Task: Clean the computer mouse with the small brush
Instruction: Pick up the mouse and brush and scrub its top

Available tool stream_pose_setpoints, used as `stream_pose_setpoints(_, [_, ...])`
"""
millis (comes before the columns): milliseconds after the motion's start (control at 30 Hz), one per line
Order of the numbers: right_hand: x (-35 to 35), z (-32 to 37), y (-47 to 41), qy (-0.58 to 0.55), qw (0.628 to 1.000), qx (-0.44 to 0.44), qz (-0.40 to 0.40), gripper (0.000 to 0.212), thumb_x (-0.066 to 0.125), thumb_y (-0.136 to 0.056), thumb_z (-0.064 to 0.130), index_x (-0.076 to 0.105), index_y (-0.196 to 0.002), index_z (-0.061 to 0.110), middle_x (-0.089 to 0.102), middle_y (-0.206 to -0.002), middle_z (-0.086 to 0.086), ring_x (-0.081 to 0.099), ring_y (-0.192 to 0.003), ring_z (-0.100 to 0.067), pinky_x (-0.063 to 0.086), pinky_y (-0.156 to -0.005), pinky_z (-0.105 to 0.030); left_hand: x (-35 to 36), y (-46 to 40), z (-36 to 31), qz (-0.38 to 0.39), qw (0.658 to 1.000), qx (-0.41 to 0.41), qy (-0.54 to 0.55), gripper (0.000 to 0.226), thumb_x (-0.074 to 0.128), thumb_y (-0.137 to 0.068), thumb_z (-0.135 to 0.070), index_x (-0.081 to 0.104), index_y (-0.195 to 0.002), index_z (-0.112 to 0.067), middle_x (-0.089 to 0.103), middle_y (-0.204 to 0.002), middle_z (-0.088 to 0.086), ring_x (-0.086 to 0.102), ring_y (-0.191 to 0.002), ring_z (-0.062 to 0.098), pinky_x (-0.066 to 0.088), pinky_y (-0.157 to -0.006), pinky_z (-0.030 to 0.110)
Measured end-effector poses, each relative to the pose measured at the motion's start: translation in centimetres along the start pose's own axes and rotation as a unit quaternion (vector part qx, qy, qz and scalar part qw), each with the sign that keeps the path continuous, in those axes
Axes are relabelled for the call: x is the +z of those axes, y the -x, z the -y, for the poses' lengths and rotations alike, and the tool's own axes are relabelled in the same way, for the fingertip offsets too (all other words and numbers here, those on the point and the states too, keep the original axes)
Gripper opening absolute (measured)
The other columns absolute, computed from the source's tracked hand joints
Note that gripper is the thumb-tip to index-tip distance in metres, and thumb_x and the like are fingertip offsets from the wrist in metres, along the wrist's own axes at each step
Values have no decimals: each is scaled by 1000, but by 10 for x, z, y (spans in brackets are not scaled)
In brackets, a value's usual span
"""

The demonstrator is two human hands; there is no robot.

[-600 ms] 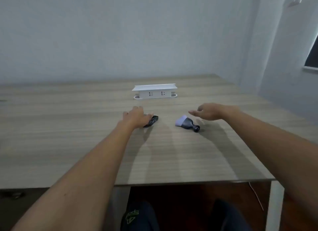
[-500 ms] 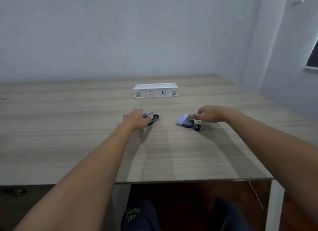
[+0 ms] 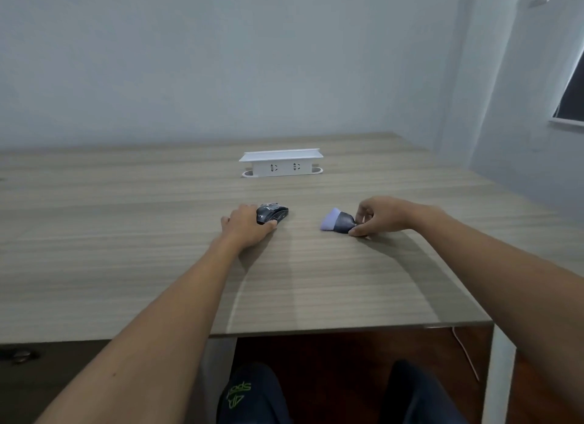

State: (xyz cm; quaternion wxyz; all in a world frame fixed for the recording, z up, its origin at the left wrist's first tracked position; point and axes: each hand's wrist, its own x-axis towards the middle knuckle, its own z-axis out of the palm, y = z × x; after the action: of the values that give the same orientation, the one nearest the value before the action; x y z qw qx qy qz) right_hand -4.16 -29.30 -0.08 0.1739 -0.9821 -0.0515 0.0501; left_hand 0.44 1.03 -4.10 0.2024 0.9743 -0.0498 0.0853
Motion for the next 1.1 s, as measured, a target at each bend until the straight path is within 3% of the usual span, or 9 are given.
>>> stream_pose_setpoints(100, [-1, -1, -2, -14, 1000, -13, -4, 26, 79, -79, 30, 70, -97, 13, 75, -80, -2, 66, -69, -15, 43, -60, -22, 3, -2, -2, -10, 1000, 8, 16, 28, 64, -88, -49, 55, -90, -22, 65, -113, 6, 60, -111, 30, 35, -93, 40])
stream_pose_setpoints(267, [-4, -1, -6, 24, 998, -38, -35, 7, 70, -78, 16, 75, -81, 12, 72, -69, 0, 58, -59, -10, 39, -54, -18, 6, -9, -2, -13, 999, -1, 44, 35, 66, -87, -48, 63, -100, -16, 66, -113, 6, 60, -110, 30, 36, -94, 41])
stream_pose_setpoints(367, [-6, -1, -12, 19, 998, -58, -30, 14, 66, -82, 15, 73, -69, 17, 72, -63, 2, 59, -53, -5, 41, -56, -19, 8, -13, -1, -14, 998, -6, 65, 38, 68, -86, -49, 66, -103, -15, 67, -110, 4, 60, -107, 28, 32, -87, 37])
stream_pose_setpoints(467, [-7, -1, -19, 4, 997, -71, -35, 16, 63, -87, 16, 76, -78, 14, 75, -69, -3, 69, -58, -8, 48, -65, -26, 6, -15, -1, -8, 996, -4, 85, 39, 69, -85, -48, 68, -109, -18, 67, -107, 0, 56, -98, 22, 31, -87, 35])
stream_pose_setpoints(567, [-8, 2, -28, -6, 996, -76, -56, 16, 62, -91, 17, 77, -87, 13, 77, -71, -5, 74, -64, -12, 48, -66, -25, 2, -18, 1, 23, 994, -4, 109, 41, 73, -80, -51, 67, -110, -22, 67, -98, -2, 62, -100, 24, 42, -99, 41])
stream_pose_setpoints(700, [-12, 9, -37, -33, 993, -86, -73, 14, 66, -92, 21, 74, -85, 11, 76, -69, 1, 73, -56, -10, 52, -67, -25, 1, -24, 10, 69, 980, -11, 186, 74, 72, -51, -69, 71, -111, -27, 77, -98, -3, 71, -98, 23, 50, -101, 49])
stream_pose_setpoints(767, [-13, 13, -41, -55, 991, -93, -83, 13, 67, -93, 20, 70, -88, 8, 76, -72, -3, 71, -52, -9, 54, -61, -24, 5, -30, 17, 80, 973, -9, 216, 78, 75, -47, -70, 72, -112, -28, 78, -97, -6, 72, -96, 20, 52, -100, 48])
stream_pose_setpoints(967, [-13, 29, -47, -115, 978, -115, -130, 12, 68, -92, 17, 67, -90, 6, 72, -72, -10, 66, -51, -13, 53, -50, -20, -4, -19, 5, 119, 957, 36, 260, 46, 84, -77, -30, 71, -119, -15, 77, -106, 3, 71, -97, 19, 54, -91, 33])
stream_pose_setpoints(1100, [-9, 37, -53, -162, 966, -113, -167, 15, 68, -90, 16, 67, -85, 2, 68, -65, -7, 59, -42, -4, 51, -46, -22, -4, -19, 4, 131, 953, 61, 267, 46, 85, -77, -27, 72, -119, -16, 77, -107, 2, 71, -100, 17, 53, -93, 31])
